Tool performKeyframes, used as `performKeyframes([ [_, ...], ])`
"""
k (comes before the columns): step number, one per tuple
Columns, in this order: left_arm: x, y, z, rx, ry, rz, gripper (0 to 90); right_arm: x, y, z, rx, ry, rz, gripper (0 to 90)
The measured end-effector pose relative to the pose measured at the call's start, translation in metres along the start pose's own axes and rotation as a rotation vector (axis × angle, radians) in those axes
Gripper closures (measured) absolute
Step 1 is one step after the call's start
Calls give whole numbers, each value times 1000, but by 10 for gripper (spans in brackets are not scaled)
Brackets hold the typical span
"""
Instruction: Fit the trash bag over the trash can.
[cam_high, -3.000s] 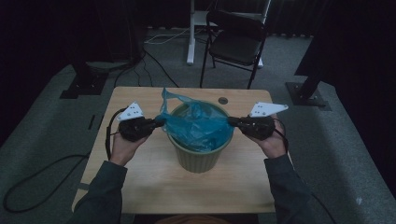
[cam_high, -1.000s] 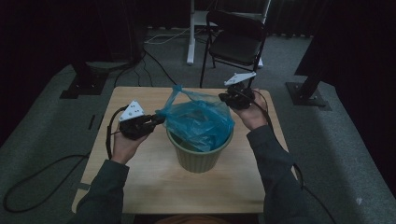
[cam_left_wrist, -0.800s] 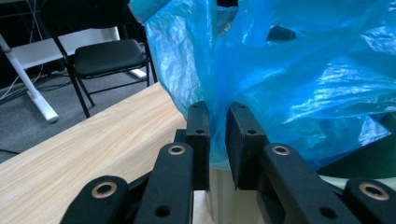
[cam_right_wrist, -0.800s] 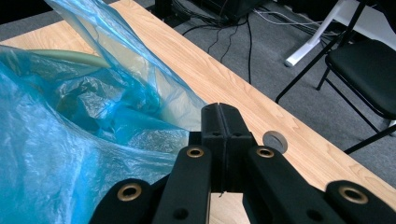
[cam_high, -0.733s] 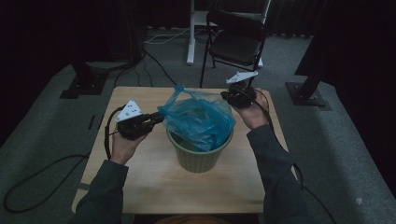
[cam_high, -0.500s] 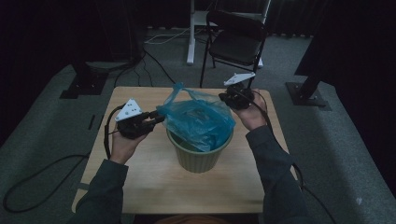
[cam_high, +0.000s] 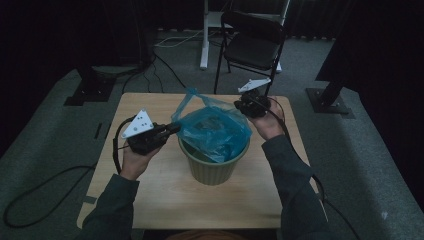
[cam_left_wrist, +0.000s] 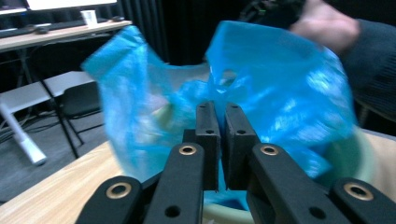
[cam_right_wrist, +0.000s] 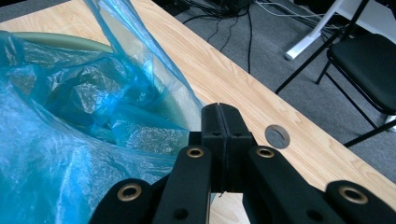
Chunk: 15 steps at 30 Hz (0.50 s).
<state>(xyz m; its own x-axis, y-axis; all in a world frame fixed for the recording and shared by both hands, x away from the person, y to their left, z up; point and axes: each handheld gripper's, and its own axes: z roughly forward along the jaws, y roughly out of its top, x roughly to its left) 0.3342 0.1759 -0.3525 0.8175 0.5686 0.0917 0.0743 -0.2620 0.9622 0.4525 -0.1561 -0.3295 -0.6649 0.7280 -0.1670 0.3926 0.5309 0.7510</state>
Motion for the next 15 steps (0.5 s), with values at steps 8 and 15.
performKeyframes([
  [8,-19,-19,-4,58,-55,30,875,-2,-1,-1,11,-38,12,900],
  [15,-18,-42,-12,104,-41,1,875,-3,-4,-3,6,-76,20,900],
])
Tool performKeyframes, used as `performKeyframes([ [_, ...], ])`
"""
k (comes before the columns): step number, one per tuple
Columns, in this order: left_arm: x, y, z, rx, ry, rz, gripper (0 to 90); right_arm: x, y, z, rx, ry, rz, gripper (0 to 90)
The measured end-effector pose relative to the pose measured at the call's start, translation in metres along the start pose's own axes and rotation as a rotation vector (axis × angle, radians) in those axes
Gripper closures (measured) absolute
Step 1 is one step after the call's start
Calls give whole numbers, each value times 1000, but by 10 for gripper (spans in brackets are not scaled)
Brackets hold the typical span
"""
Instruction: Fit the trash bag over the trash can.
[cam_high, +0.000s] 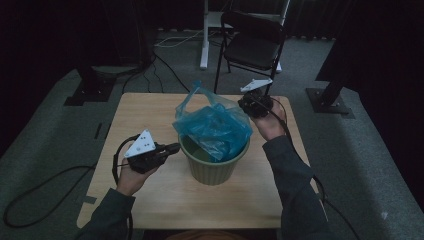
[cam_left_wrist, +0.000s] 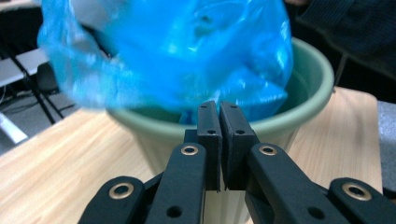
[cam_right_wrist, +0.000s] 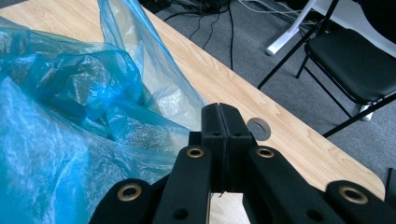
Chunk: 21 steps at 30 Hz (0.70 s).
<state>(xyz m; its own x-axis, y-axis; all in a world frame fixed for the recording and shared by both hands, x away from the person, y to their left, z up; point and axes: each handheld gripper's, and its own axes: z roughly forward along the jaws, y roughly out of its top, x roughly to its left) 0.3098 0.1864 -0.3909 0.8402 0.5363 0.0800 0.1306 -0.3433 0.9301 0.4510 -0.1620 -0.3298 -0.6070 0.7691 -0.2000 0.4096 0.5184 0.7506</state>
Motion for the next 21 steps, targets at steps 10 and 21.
performKeyframes([
  [10,14,-4,-4,3,64,-30,850,-4,-7,-2,-24,15,15,900],
  [21,59,1,14,-2,240,-141,792,-1,-7,-7,-52,34,-3,900],
])
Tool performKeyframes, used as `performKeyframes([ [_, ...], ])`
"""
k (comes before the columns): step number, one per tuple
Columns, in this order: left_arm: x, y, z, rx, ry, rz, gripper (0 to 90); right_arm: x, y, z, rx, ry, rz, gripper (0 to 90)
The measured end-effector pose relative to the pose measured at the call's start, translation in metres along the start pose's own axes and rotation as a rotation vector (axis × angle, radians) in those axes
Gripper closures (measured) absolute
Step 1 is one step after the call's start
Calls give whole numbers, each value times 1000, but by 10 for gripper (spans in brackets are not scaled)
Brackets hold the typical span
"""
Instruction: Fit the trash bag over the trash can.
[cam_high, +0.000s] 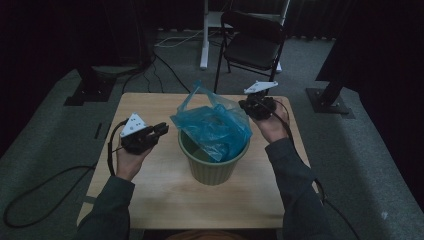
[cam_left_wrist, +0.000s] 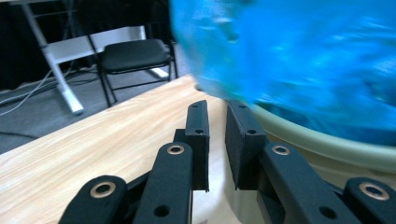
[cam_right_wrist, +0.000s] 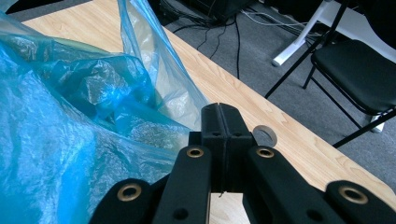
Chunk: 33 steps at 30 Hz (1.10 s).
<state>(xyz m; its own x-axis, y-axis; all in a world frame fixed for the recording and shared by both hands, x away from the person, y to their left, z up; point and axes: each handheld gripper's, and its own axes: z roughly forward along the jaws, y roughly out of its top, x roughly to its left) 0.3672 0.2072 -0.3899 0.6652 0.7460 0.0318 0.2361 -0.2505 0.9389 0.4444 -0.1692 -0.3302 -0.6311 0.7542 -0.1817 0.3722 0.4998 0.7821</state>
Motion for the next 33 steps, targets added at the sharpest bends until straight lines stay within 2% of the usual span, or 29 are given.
performKeyframes([
  [4,3,7,10,-11,-3,-19,740,1,0,1,2,5,-1,900],
  [7,2,8,12,-13,-2,-19,701,2,0,2,4,6,-3,900],
  [8,-1,13,17,-33,-30,-31,667,3,0,3,5,9,-5,900],
  [13,-6,21,23,-57,-58,-33,599,3,0,3,7,11,-8,900],
  [14,-6,24,27,-50,-69,-40,551,3,0,3,6,13,-9,900],
  [17,-5,26,32,-40,-73,-45,520,3,0,3,5,13,-9,900],
  [19,-3,29,40,-22,-77,-67,516,3,0,3,4,14,-9,900],
  [22,-3,29,47,2,-77,-74,614,3,0,3,1,14,-10,900],
  [24,-2,29,50,13,-64,-71,734,2,0,3,-1,11,-10,900],
  [27,0,30,52,8,-65,-85,845,0,1,2,-4,4,-4,900],
  [29,4,31,54,6,-39,-106,878,-2,1,2,-6,-5,1,900],
  [31,4,31,54,6,-39,-106,885,-3,1,2,-5,-11,4,900],
  [33,13,31,59,8,-9,-145,889,-5,1,3,-3,-20,8,900],
])
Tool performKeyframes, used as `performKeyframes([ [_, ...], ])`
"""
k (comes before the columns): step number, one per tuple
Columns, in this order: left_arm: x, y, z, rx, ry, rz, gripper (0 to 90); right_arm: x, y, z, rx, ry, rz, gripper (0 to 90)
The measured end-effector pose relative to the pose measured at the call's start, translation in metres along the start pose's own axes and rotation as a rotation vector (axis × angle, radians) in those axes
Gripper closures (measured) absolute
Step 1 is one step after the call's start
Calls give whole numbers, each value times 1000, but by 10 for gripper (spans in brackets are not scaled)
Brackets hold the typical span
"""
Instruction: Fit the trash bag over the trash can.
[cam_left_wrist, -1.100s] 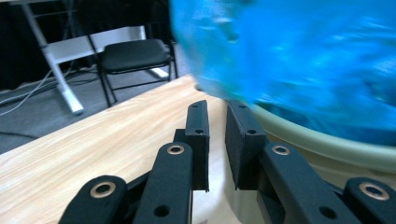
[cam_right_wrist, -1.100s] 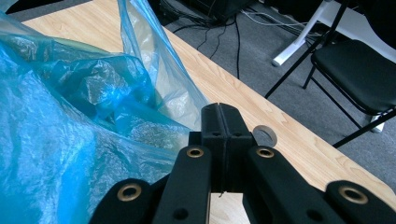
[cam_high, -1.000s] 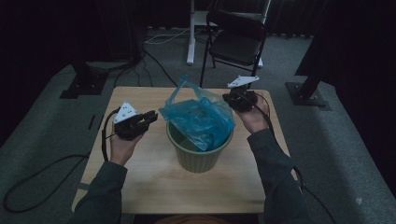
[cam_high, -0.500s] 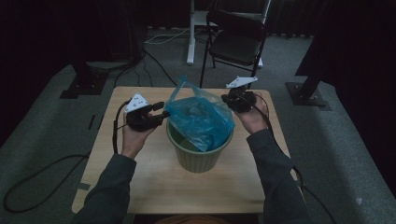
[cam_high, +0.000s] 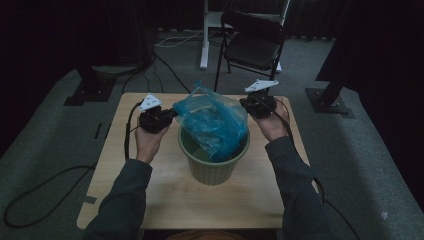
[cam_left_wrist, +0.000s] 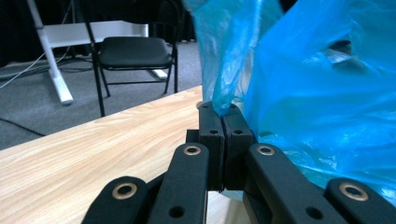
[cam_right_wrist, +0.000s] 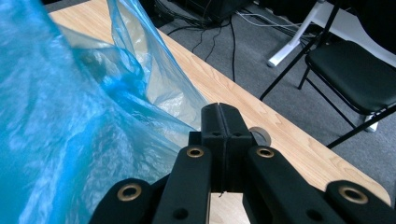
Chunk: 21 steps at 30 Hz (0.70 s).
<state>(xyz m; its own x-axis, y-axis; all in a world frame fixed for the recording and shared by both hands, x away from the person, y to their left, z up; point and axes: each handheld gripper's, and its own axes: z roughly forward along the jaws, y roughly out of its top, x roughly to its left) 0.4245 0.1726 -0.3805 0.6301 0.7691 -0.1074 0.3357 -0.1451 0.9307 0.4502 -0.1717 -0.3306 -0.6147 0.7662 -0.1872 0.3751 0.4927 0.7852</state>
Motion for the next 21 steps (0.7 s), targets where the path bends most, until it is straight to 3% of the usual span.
performKeyframes([
  [5,11,-6,9,37,16,-39,888,-3,-4,5,19,-12,0,900],
  [11,16,-17,13,70,11,-57,888,-12,-26,18,52,6,51,900],
  [21,13,-38,11,99,-48,-91,879,-8,-57,19,68,78,94,900],
])
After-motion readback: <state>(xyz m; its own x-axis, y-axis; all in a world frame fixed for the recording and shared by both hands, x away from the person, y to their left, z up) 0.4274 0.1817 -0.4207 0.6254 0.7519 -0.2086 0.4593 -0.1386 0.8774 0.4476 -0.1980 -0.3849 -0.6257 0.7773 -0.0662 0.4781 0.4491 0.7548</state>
